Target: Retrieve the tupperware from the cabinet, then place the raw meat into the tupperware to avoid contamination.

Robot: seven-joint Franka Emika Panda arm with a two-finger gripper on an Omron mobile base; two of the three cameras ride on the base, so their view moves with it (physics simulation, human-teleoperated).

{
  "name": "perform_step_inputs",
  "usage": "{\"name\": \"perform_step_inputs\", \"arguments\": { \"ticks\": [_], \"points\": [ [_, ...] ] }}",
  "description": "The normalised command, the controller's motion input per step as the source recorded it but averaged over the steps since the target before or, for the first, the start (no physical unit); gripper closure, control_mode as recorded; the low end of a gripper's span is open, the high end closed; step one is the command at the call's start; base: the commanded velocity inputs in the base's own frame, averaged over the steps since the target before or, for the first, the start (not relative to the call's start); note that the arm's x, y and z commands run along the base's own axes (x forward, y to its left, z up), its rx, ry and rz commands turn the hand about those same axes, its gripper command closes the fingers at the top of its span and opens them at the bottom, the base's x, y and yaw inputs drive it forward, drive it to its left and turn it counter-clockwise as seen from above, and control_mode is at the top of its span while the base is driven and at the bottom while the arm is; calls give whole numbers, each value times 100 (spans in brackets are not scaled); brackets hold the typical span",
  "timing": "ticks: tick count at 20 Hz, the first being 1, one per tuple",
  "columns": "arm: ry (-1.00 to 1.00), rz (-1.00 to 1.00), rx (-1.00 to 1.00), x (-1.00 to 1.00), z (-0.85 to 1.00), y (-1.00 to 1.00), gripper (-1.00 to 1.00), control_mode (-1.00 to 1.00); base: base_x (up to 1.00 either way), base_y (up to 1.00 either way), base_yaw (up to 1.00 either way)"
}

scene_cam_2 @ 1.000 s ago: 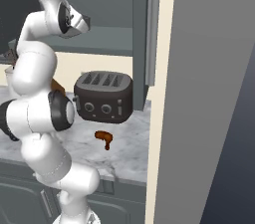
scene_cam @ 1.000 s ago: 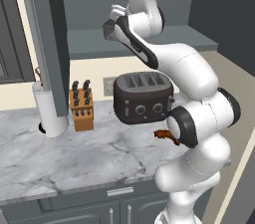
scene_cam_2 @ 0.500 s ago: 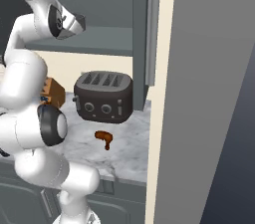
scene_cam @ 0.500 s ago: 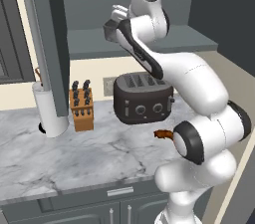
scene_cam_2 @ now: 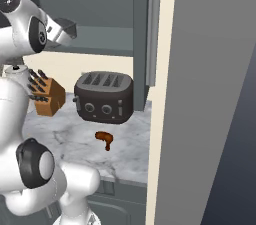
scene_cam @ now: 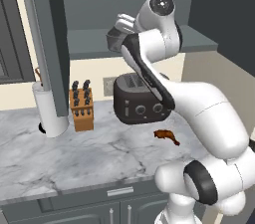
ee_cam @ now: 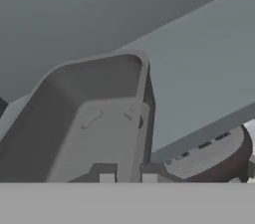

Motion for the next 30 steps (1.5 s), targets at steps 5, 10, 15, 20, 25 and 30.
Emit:
{"name": "perform_step_inputs", "arguments": {
  "ticks": [5,10,15,20,25,30],
  "points": [
    [0,1,0,-81,-5,0,100,-100,0,0,0],
    [0,3,0,-73,-19,0,100,-100,0,0,0],
    [0,5,-1,-61,-36,0,100,-100,0,0,0],
    [2,6,-2,-50,-47,0,100,-100,0,0,0],
    [4,5,-3,-38,-48,0,100,-100,0,0,0],
    [6,4,-4,-27,-48,-1,100,-100,0,0,0]
  ]
}}
